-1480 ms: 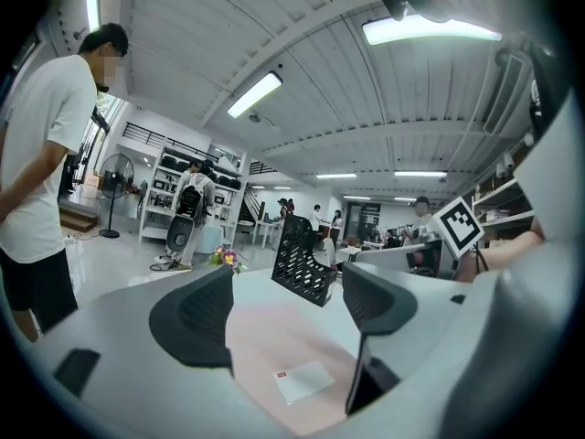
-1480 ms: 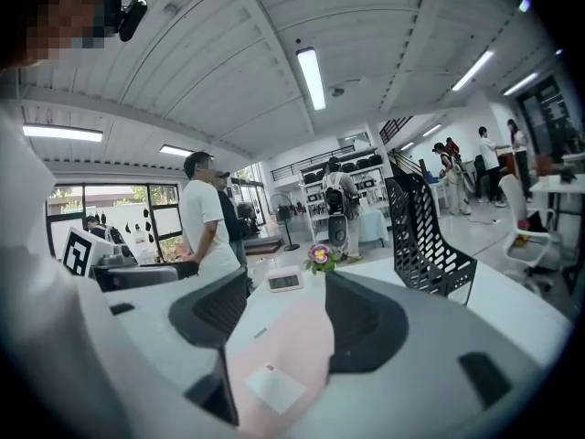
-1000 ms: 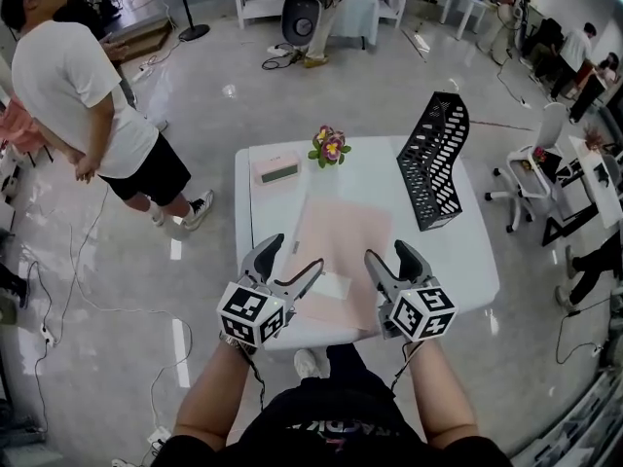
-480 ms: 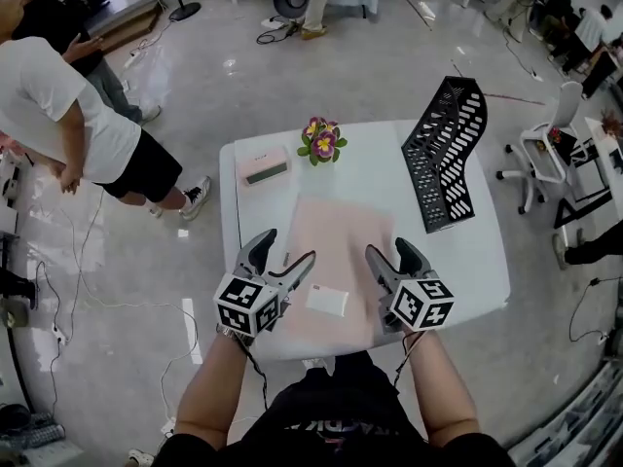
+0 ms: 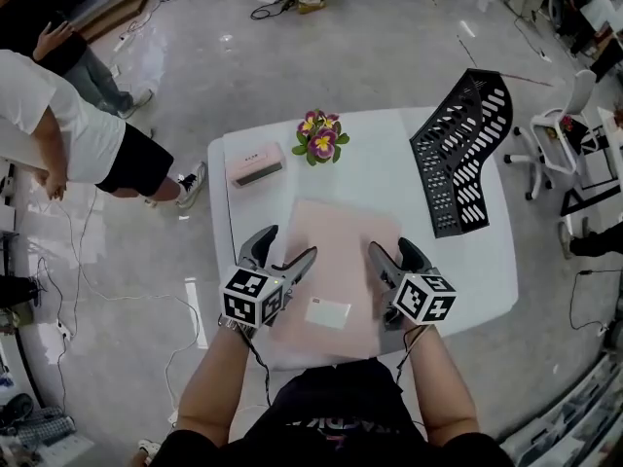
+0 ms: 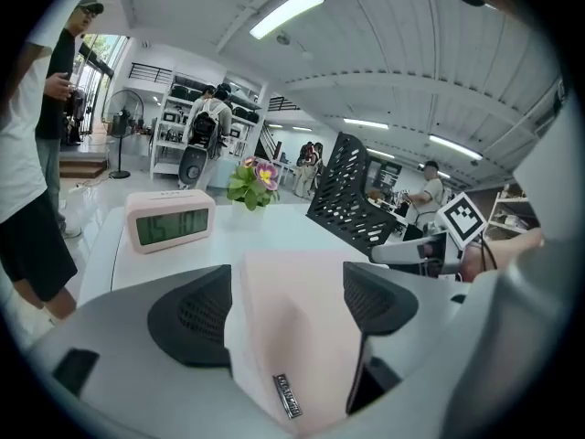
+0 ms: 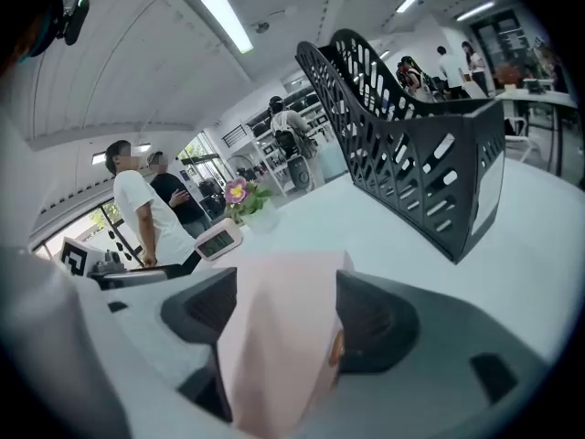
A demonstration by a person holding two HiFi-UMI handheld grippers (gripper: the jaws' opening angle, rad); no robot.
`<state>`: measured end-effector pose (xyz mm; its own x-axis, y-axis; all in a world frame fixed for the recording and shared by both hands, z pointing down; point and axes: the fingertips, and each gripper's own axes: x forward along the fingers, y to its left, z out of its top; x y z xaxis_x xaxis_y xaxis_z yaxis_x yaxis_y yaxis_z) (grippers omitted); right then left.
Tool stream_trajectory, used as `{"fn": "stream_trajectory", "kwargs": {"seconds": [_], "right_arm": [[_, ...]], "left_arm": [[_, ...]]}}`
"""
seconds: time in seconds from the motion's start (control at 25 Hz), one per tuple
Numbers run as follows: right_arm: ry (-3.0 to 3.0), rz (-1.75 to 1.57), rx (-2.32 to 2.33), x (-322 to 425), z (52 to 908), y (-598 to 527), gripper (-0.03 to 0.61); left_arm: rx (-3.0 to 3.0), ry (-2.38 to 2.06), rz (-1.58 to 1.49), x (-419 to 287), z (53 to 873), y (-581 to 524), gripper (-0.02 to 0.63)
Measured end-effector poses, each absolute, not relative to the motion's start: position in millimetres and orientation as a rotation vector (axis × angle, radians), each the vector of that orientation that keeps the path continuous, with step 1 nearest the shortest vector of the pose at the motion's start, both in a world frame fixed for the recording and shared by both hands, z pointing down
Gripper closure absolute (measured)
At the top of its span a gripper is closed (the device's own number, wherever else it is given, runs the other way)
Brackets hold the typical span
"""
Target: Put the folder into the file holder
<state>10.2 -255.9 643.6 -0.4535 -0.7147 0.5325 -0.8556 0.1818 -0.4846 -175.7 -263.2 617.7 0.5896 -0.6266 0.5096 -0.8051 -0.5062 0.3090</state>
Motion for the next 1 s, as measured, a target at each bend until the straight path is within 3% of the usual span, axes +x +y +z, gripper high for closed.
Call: {"fn": "stream_trajectory", "kwargs": {"seconds": [1.0], "right_arm": [[-2.131, 1.271, 1.497, 18.2, 685.1, -277.8, 0.255]], "left_arm": [[2.156, -0.956, 0.546, -155.1, 680.2, -284.1, 0.245]]}}
